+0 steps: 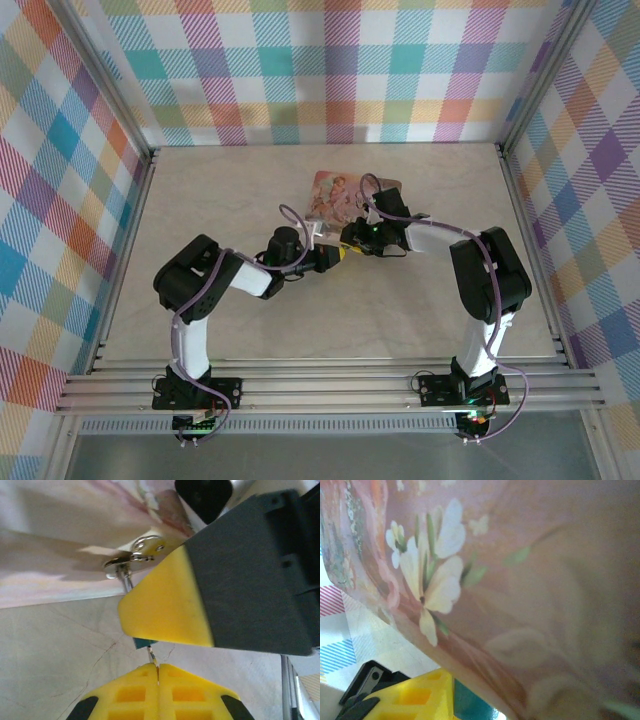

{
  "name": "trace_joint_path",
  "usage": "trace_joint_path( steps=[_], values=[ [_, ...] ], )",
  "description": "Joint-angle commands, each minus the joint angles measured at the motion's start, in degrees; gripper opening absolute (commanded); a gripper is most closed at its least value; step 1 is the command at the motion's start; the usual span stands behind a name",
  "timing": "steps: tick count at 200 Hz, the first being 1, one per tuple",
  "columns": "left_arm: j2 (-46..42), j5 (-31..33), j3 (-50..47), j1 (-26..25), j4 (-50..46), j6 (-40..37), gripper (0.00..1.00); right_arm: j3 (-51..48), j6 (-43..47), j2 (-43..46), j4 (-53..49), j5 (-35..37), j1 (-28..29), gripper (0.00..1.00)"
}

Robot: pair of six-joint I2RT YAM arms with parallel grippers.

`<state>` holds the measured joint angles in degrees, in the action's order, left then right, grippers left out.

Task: Unlock the padlock with the key

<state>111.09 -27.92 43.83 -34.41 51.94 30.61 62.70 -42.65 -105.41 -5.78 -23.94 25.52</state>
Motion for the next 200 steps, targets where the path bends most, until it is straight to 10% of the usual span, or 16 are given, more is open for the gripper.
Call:
trace_joint_path(
  steps=[1, 96, 124, 151, 200],
  values=[
    [-3.2, 0.7, 3.5, -0.7, -5.1, -6.8, 0.0, -0.6, -4.6, -2.7, -6.9, -3.4, 0.6, 0.27],
    [-8.6, 19.5, 11.7, -9.0, -34.9, -28.7, 0.0, 2.2, -7.1, -2.9, -10.6, -5.2, 0.6, 0.0],
    [-8.5, 16.1, 12.1, -8.1, -35.3, -24.6, 0.0, 2.2, -8.2, -2.8, -10.4, -4.7, 0.7, 0.0],
    [-8.8, 11.8, 10.9, -6.4, -32.8, -17.3, 0.29, 2.0, -9.2, -2.4, -10.4, -3.4, 0.7, 0.0],
    [-14.0, 12.3, 5.7, -4.0, -29.9, -4.3, 0.41, 3.1, -10.7, -2.5, -10.6, -1.8, 0.6, 0.0]
  ],
)
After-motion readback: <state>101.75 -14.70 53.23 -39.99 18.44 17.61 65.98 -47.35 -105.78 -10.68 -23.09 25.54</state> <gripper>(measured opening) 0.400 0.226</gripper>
